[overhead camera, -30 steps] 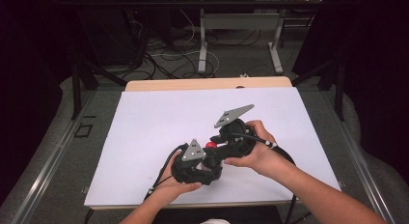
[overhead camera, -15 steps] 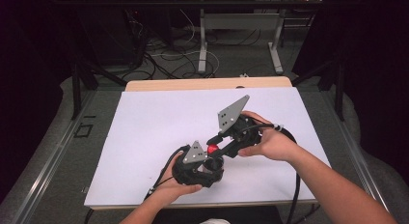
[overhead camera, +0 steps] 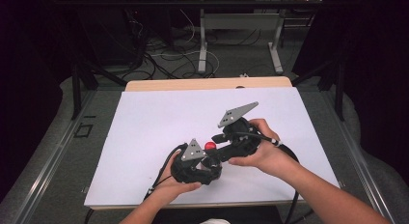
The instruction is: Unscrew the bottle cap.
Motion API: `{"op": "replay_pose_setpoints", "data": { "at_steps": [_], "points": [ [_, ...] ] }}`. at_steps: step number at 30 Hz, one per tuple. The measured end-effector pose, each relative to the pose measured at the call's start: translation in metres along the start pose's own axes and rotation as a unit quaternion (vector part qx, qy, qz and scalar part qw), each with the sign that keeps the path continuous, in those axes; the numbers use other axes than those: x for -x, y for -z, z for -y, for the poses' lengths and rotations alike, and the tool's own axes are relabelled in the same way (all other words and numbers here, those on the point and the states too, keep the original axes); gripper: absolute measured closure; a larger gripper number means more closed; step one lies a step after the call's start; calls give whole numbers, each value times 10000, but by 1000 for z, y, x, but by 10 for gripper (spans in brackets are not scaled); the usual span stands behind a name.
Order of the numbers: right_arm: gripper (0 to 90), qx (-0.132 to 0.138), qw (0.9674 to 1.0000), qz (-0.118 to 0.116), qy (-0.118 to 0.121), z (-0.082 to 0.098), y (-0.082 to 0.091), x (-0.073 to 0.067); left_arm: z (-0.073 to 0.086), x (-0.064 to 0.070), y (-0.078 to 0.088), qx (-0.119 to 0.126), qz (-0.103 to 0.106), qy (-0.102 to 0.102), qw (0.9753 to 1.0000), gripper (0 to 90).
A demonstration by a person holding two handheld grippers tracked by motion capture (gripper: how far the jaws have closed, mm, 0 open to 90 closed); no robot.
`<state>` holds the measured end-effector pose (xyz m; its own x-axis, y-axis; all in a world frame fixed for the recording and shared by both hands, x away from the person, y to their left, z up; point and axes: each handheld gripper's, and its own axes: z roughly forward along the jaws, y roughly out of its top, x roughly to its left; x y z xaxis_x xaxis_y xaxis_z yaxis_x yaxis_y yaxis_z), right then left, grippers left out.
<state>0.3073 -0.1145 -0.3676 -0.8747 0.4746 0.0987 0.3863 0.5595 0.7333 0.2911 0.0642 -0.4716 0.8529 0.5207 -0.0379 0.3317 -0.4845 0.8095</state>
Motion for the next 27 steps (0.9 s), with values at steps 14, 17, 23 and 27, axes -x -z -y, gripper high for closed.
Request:
{"op": "replay_pose_setpoints", "data": {
  "at_steps": [14,17,23,27],
  "points": [
    [607,-325,9921,-618,1038,-8,-9,15,1,0,0,2,35,46,10000,298],
    [607,-470,9784,-1154,1650,-12,-10,27,1,1,-1,0,44,-68,10000,298],
    [587,-492,9633,-1613,2087,-13,-12,36,1,2,-2,-7,122,-63,9999,298],
    [426,-322,9820,-1161,1457,-10,-6,29,1,1,0,19,32,15,10000,298]
  ]
}}
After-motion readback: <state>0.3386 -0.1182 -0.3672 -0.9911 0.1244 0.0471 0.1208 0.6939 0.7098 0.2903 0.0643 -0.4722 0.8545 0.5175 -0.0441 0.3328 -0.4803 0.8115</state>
